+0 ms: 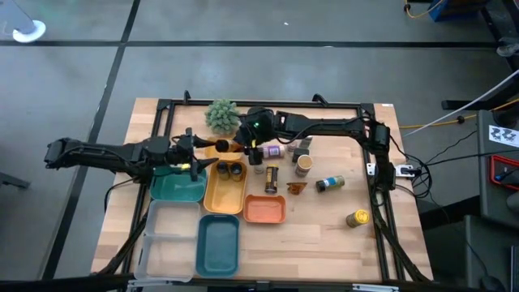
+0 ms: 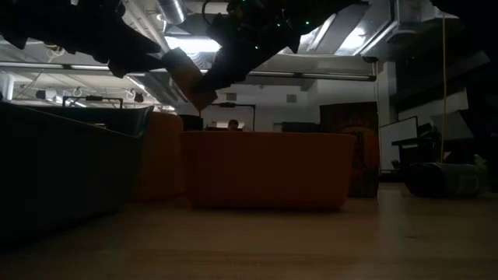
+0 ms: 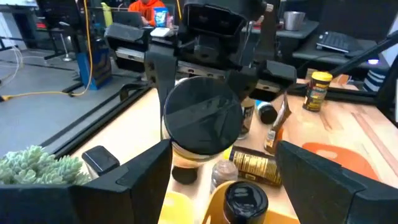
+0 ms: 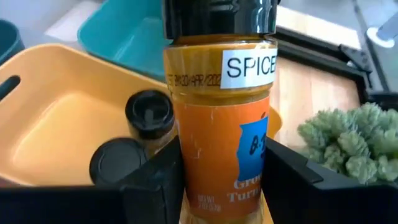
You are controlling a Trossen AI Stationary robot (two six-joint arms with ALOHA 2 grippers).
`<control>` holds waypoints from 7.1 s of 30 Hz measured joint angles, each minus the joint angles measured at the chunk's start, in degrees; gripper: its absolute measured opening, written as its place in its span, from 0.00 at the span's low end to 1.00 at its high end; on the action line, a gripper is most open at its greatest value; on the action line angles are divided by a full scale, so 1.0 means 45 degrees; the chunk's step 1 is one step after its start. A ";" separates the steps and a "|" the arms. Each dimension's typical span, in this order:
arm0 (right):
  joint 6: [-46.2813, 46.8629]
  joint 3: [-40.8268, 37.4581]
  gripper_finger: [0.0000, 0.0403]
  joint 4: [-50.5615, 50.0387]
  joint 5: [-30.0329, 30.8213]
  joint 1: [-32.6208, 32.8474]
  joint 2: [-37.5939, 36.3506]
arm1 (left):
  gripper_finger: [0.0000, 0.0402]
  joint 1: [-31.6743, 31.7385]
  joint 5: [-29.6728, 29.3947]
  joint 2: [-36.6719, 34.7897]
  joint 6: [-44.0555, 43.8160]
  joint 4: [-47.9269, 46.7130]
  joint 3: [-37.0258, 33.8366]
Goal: Sort spices by type
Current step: Put the black seasoning bottle into the bottom yellow bin, then put the yellow seasoning bottle into the green bin
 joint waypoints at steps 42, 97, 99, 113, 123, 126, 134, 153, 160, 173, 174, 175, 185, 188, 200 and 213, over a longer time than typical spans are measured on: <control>0.0825 -0.0034 0.43 0.3041 0.1787 0.1141 0.0000 | 0.42 -0.0021 -0.0492 0.1836 0.2348 0.3854 0.0000; 0.6440 -0.0043 0.75 -0.2636 0.3813 0.3776 -0.1539 | 0.45 -0.3868 -0.1011 0.5284 -0.2550 0.0245 -0.0005; 0.6440 -0.0043 0.75 -0.2624 0.3813 0.3951 -0.1515 | 0.45 -0.3868 -0.1314 0.5533 -0.2590 0.0242 -0.0005; 0.6440 -0.0043 0.75 -0.2394 0.3827 0.4503 -0.1409 | 0.45 -0.3780 -0.1975 0.6757 -0.3158 0.0476 -0.0005; 0.6440 -0.0043 0.75 -0.2416 0.3837 0.4473 -0.1409 | 0.45 -0.3780 -0.1978 0.7290 -0.2886 0.0953 0.0000; 0.6435 -0.0043 0.75 -0.2421 0.3837 0.4473 -0.1409 | 0.45 -0.3780 -0.1978 0.7359 -0.2888 0.0943 0.0000; 0.6435 -0.0043 0.75 -0.2431 0.3837 0.4473 -0.1409 | 0.47 -0.3780 -0.1973 0.7354 -0.2933 0.0936 0.0000; 0.6435 -0.0043 0.75 -0.3105 0.3706 0.4473 -0.1409 | 0.65 -0.3780 -0.1935 0.7310 -0.2876 0.0827 0.0005; 0.8061 -0.0043 0.75 -0.3658 0.4306 0.4473 -0.1409 | 0.65 -0.3780 -0.1768 0.7305 -0.2861 0.0816 0.0005; 1.3620 -0.0043 0.75 -0.6016 0.6427 0.4464 -0.1409 | 0.65 -0.3783 -0.1609 0.6092 -0.3010 -0.0195 -0.0012; 1.3806 -0.0043 0.75 -0.6072 0.6554 0.4464 -0.1409 | 0.65 -0.3784 -0.1605 0.5891 -0.3039 -0.0384 -0.0013; 1.4034 -0.0043 0.75 -0.6139 0.6696 0.4464 -0.1409 | 0.65 -0.3780 -0.1605 0.5690 -0.3112 -0.0557 -0.0015; 1.6527 -0.0323 0.75 -0.6979 0.7493 0.4442 -0.1348 | 0.65 -0.3795 -0.1334 0.3705 -0.3218 -0.1457 -0.0015; 1.7067 -0.0599 0.75 -0.6945 0.7499 0.4439 -0.1345 | 0.65 -0.3795 -0.1194 0.3096 -0.3158 -0.1525 -0.0015; 1.9675 -0.2185 0.75 -0.6778 0.7582 0.4201 -0.1341 | 0.65 -0.3795 -0.1168 0.1606 -0.2829 -0.1582 -0.0010; 2.0081 -0.3351 0.75 -0.5387 0.7695 0.4201 -0.1341 | 0.65 -0.3795 -0.1167 0.1549 -0.2740 -0.1588 -0.0010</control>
